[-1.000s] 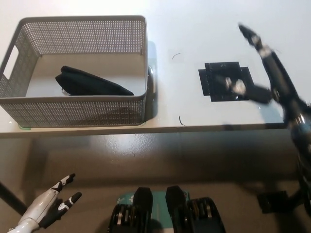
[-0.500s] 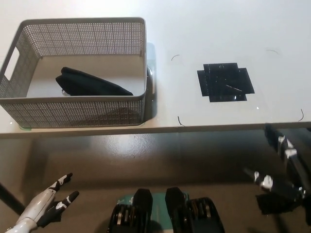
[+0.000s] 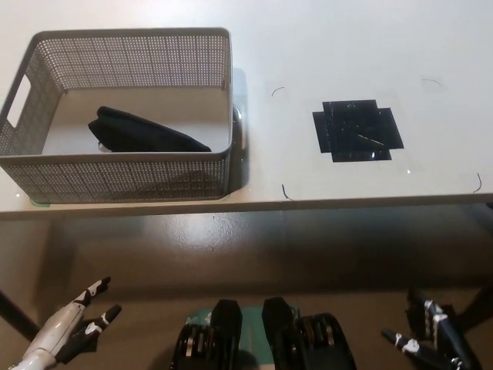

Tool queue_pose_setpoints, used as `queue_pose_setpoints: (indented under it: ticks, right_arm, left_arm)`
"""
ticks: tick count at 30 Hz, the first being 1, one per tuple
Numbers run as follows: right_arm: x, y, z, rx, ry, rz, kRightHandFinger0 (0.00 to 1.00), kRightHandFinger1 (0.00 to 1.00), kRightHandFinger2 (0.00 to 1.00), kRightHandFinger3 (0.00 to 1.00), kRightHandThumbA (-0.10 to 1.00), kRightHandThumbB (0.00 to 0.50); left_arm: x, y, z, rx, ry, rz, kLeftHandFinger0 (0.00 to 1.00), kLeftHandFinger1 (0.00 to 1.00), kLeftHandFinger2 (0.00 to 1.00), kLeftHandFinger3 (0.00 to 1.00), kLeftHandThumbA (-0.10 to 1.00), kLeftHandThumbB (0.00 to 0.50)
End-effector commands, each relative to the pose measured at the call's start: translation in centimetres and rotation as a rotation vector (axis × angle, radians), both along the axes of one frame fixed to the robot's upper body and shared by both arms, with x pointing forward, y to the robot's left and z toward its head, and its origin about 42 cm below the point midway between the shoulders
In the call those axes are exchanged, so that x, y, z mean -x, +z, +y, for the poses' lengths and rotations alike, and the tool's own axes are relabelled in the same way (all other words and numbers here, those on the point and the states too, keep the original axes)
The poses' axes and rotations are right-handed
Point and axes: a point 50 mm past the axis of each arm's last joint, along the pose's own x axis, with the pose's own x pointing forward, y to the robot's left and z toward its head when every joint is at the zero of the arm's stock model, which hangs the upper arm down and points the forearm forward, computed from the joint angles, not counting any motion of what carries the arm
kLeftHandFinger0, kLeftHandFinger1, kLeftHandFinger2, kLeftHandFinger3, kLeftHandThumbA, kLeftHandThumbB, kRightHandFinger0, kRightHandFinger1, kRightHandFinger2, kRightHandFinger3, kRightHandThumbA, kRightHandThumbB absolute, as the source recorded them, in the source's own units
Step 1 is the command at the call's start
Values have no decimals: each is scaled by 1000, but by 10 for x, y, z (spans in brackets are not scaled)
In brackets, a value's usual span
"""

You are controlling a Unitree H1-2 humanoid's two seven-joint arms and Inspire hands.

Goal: Use the right hand to pick up the pencil case on the right hand side and put it into a grey container on the left side

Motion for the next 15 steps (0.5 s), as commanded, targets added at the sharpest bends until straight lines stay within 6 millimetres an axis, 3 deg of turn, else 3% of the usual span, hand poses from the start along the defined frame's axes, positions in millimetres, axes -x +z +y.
queue_pose_setpoints:
  ticks: [1,9,15]
  right_arm:
    - [-19,-1,9,-56,34,-124,1000,1000,1000,1000,1000,313]
    - [-7,-7,13,-28,70,-98,1000,1000,1000,1000,1000,272]
    - [-10,-3,13,-2,81,-99,1000,1000,1000,1000,1000,303]
  left_arm:
    - [13,6,15,9,57,-49,1000,1000,1000,1000,1000,161]
    - [30,-1,15,17,77,-23,1000,1000,1000,1000,1000,173]
    - [31,-2,15,28,95,-17,1000,1000,1000,1000,1000,171]
